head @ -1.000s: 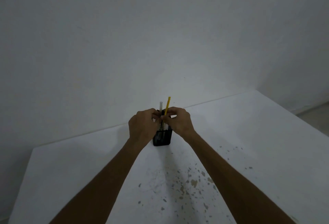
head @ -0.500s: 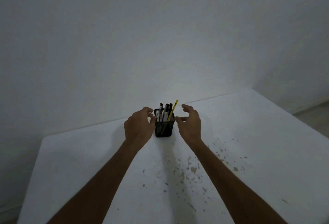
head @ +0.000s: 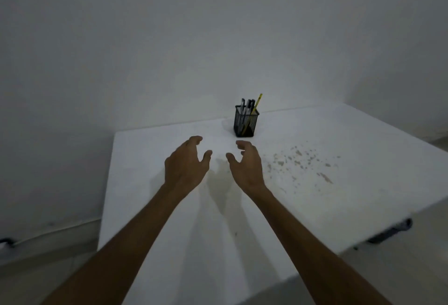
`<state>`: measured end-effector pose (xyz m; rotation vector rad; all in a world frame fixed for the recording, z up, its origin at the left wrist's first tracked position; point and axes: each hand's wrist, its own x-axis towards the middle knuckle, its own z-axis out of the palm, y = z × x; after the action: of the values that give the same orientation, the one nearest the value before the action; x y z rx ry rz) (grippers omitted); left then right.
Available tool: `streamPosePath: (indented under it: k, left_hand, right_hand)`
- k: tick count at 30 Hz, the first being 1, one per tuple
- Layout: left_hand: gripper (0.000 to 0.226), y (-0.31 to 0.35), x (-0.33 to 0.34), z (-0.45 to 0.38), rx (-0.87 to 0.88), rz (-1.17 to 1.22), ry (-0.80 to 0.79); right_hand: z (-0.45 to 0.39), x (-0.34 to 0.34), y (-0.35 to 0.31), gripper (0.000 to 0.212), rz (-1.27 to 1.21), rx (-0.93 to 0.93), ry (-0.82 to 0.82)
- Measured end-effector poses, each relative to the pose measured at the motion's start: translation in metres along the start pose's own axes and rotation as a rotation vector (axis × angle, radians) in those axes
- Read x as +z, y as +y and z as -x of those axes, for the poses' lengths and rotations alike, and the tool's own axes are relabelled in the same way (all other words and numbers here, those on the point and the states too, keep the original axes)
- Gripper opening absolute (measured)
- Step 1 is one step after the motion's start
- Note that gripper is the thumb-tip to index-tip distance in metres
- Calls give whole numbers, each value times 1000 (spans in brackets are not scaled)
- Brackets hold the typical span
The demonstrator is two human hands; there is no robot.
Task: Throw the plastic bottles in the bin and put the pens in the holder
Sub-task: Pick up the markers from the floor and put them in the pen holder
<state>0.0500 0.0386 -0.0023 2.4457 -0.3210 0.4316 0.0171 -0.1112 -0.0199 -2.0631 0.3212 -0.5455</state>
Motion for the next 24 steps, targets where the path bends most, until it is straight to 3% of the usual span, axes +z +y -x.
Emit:
streamPosePath:
  k: [15, 24]
  left_hand:
    - [56, -78, -170, 236, -11, -136, 105]
    - [58, -164, -239, 326, -68, -274, 89]
  right_hand:
    - [246, 19, -97, 48, -50, -149, -178]
    - [353, 80, -149, 49, -93, -282, -345]
